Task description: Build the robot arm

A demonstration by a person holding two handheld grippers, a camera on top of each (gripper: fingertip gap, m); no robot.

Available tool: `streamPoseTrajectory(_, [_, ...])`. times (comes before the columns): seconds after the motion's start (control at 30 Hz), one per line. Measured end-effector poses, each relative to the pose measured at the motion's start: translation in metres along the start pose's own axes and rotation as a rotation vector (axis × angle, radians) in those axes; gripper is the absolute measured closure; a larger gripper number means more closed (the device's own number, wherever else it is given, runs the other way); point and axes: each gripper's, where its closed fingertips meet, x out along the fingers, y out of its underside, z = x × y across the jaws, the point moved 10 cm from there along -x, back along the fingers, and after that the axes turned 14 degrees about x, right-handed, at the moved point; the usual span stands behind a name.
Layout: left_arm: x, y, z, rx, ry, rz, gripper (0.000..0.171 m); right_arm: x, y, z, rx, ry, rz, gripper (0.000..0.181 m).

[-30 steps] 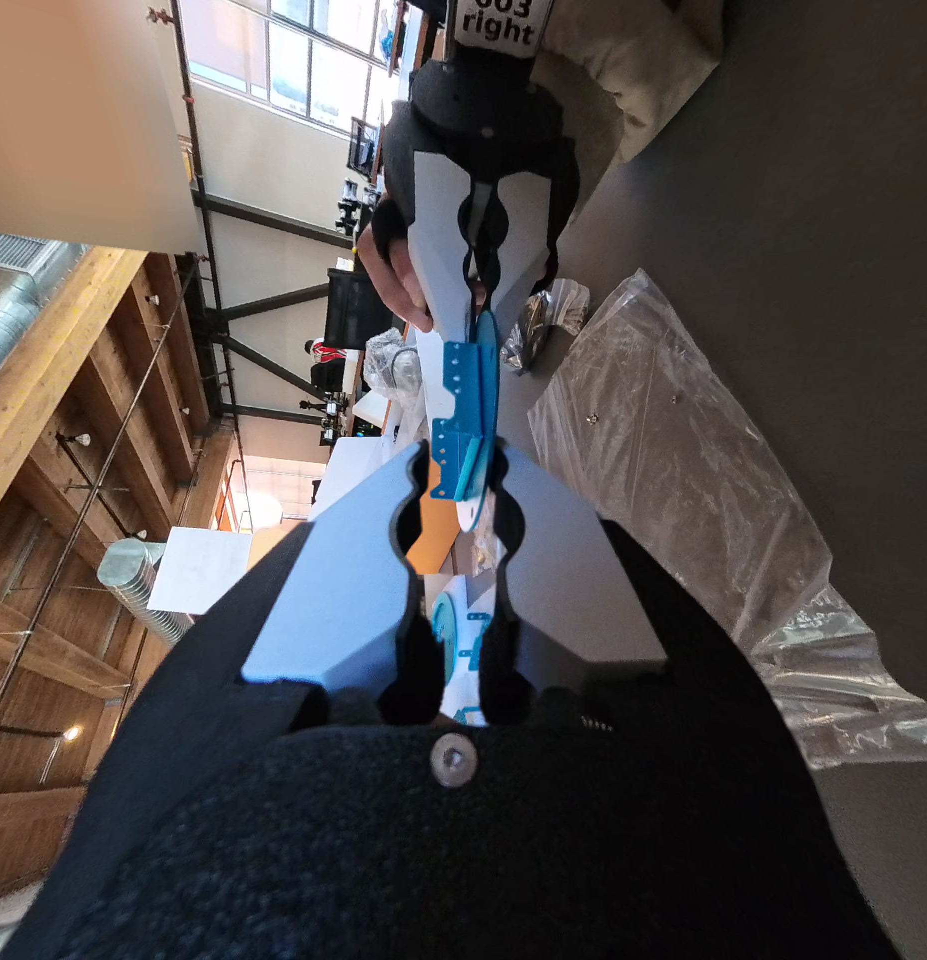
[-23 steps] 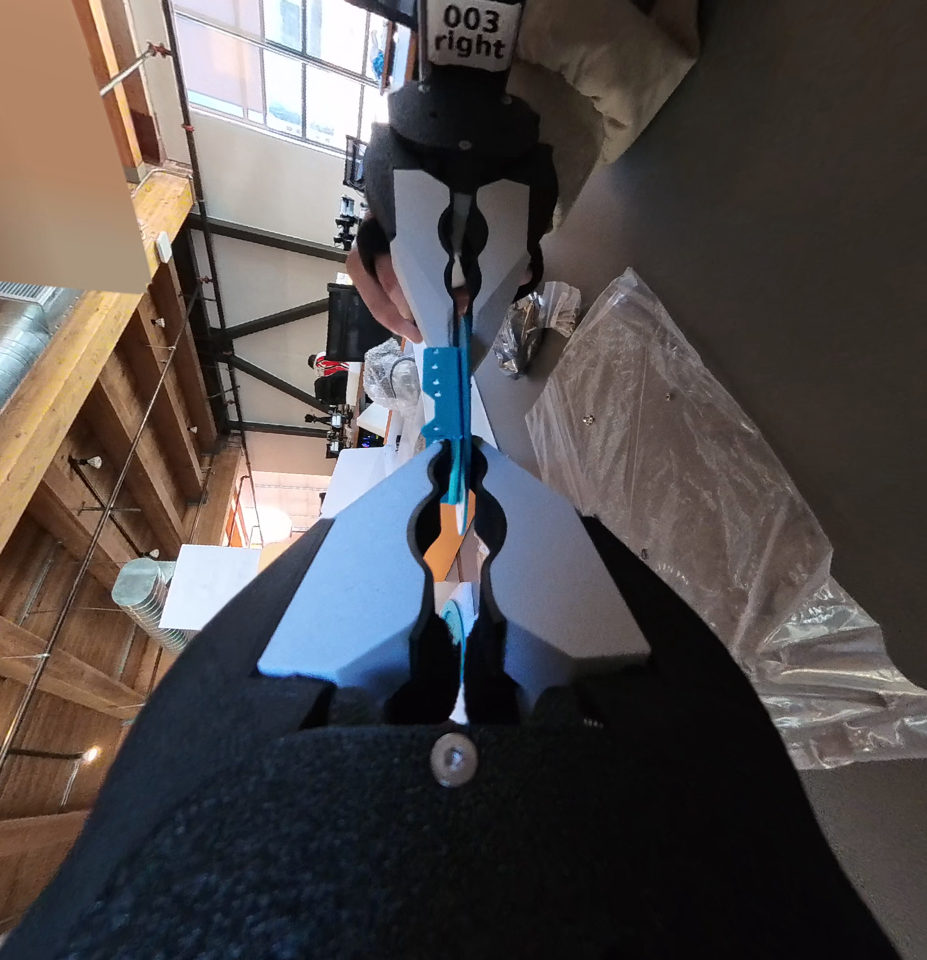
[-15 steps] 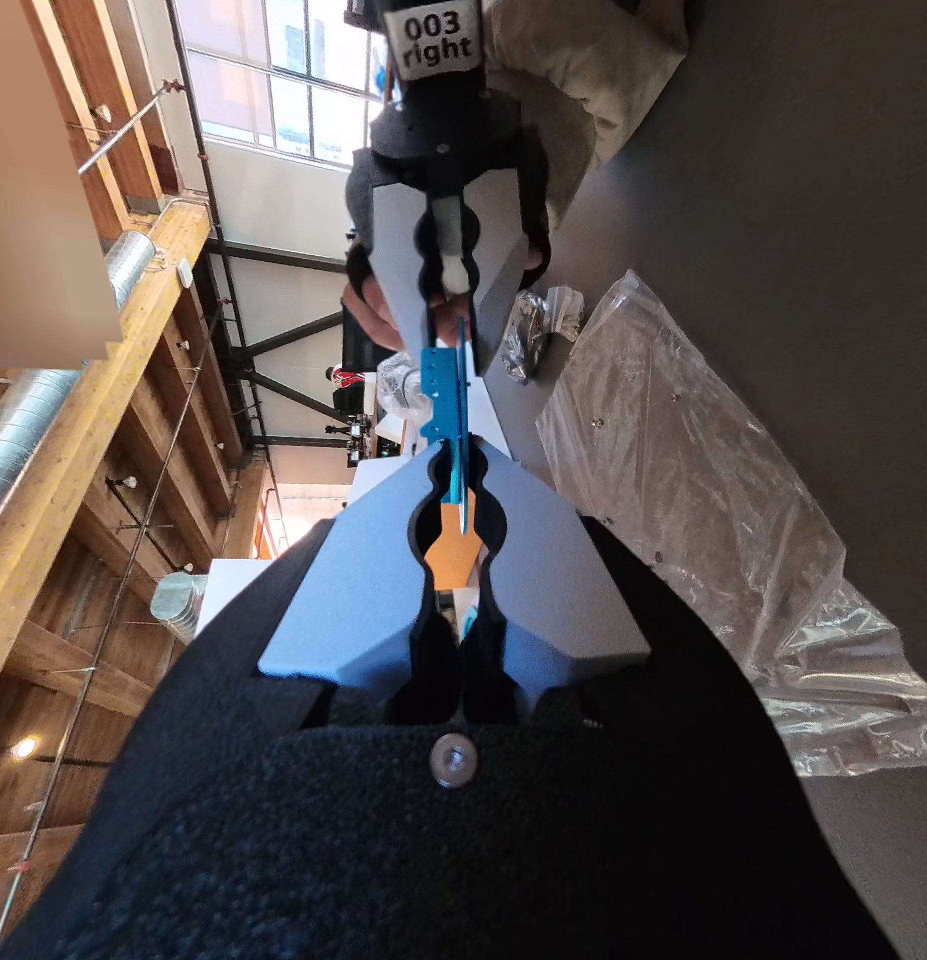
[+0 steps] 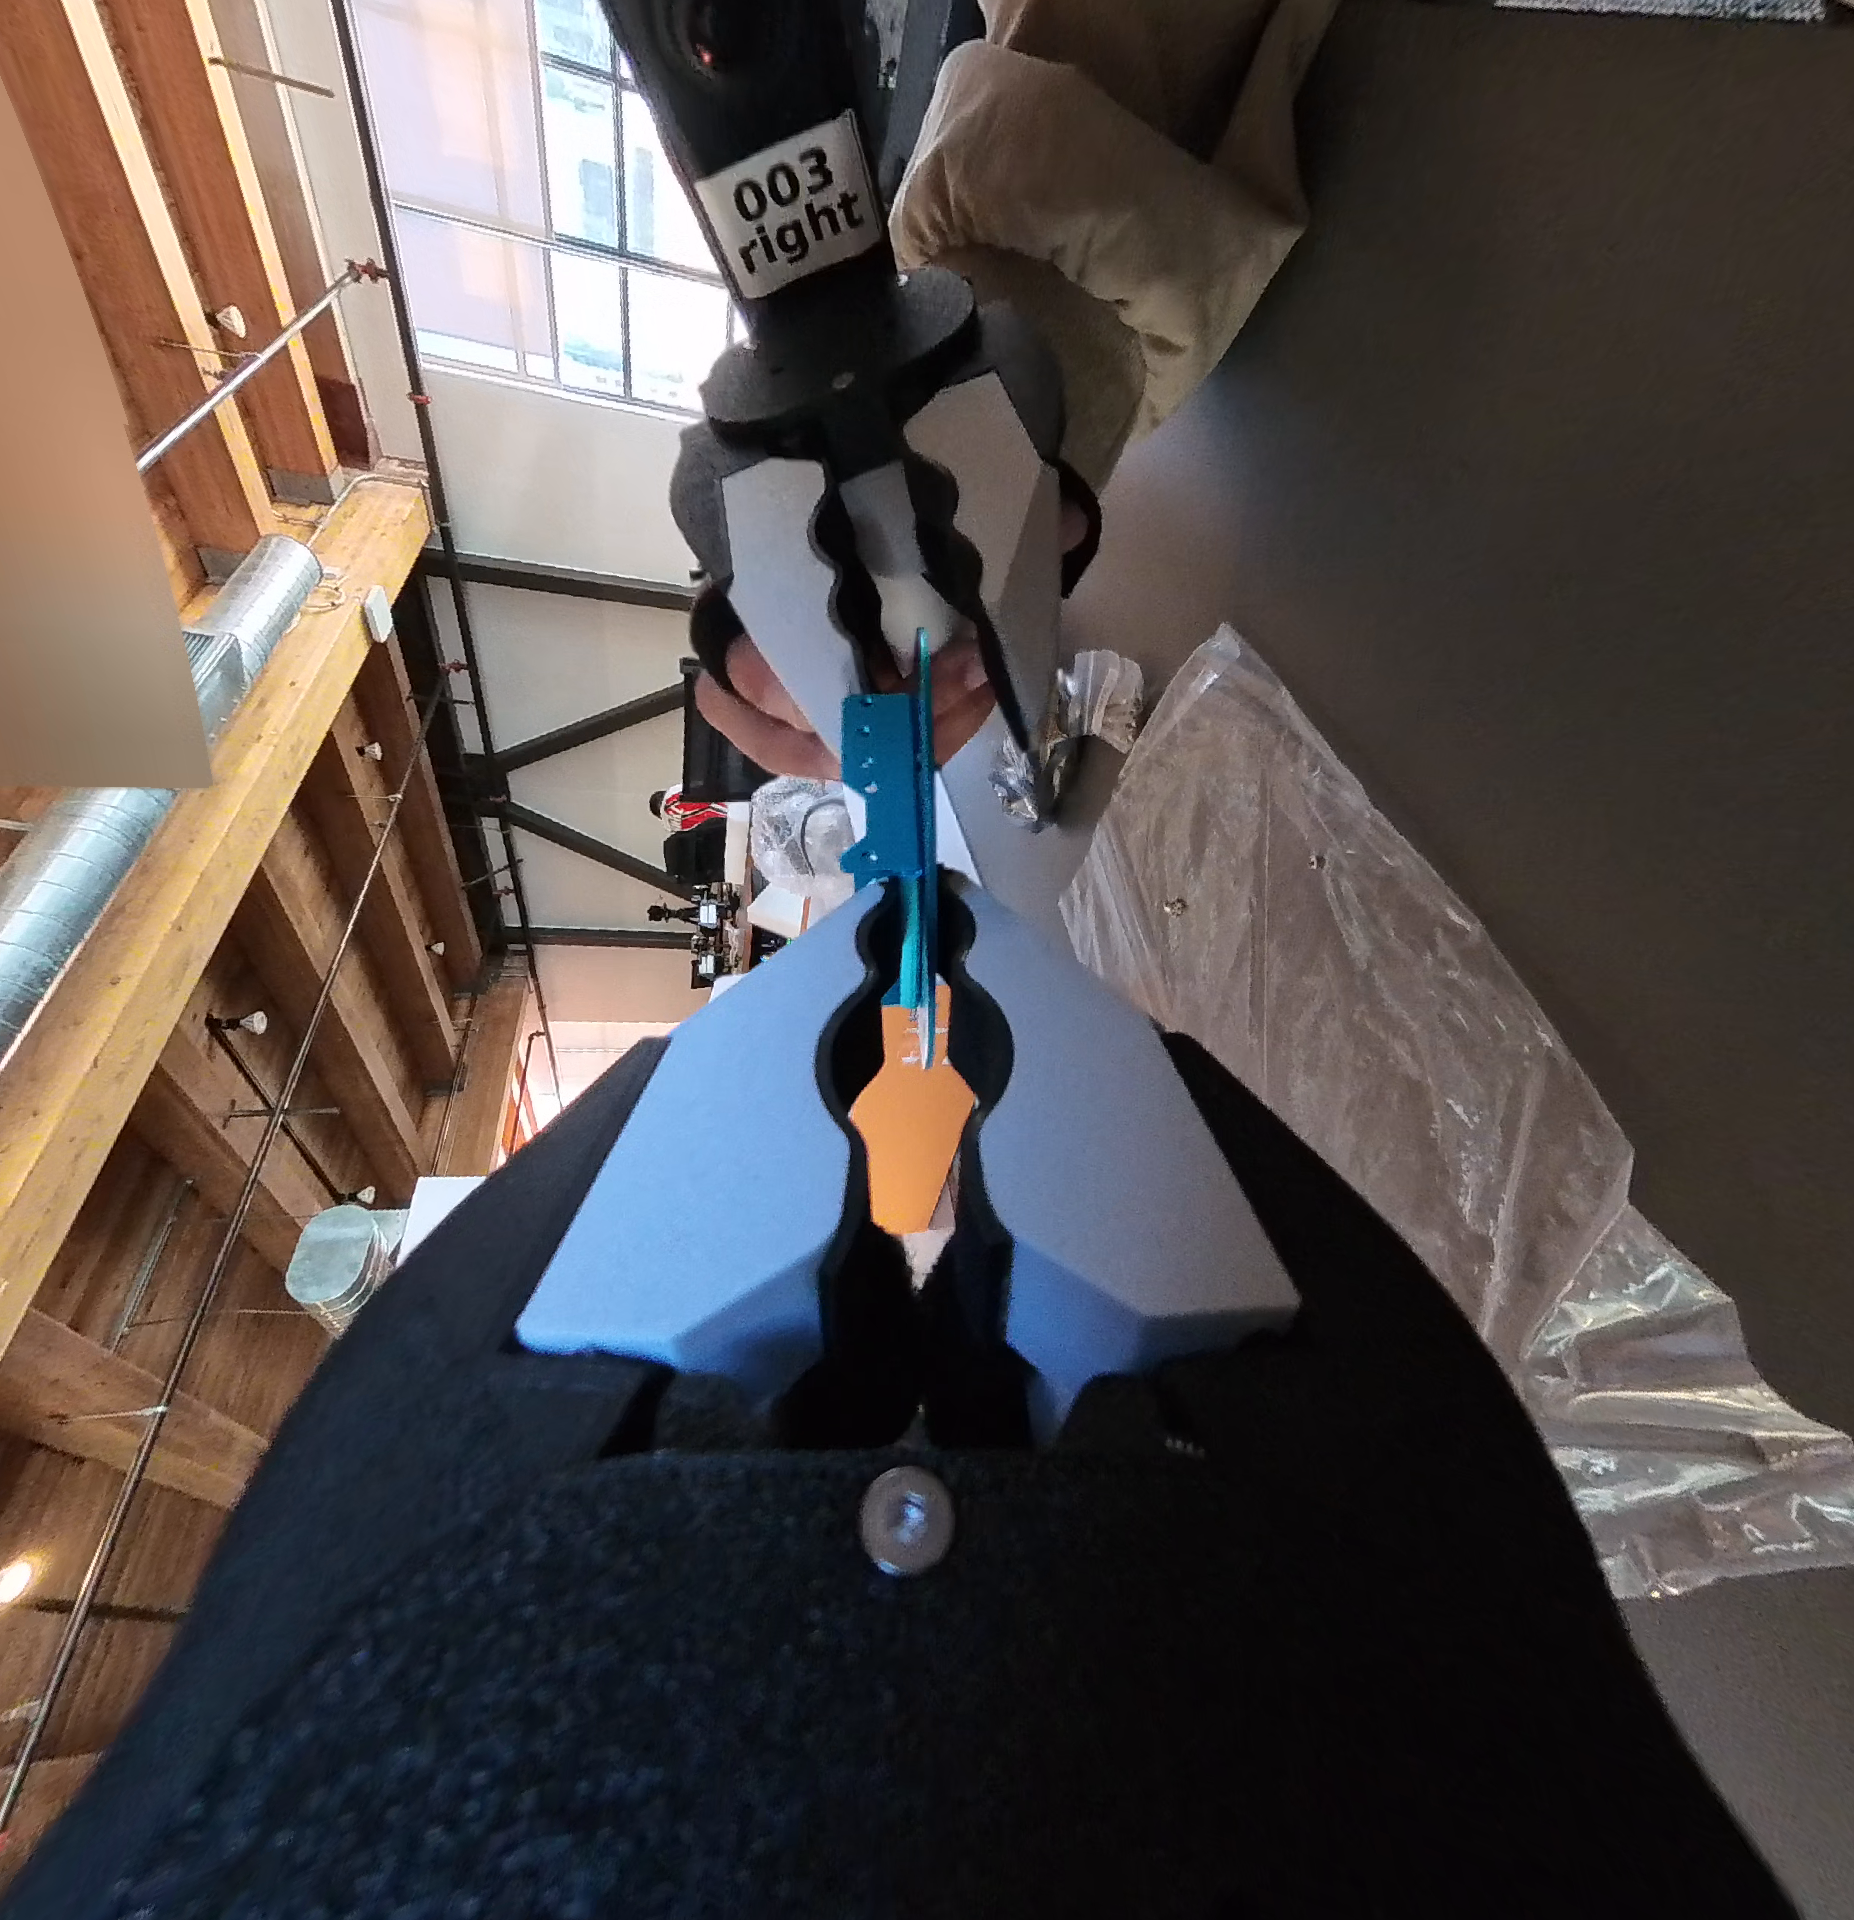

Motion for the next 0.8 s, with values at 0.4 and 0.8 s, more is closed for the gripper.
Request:
streamPoseTrajectory(0.4, [0.003,0.002,0.002,-0.172,0.065,-0.045,0.168,-0.004,-0.001,-0.003,0.036,0.001,0.007,0.175])
streamPoseTrajectory(0.8, [0.015,0.043,-0.007,-1.161,0.207,-0.167,0.168,0.004,0.053,-0.044,1.069,-0.253,-0.120,0.176])
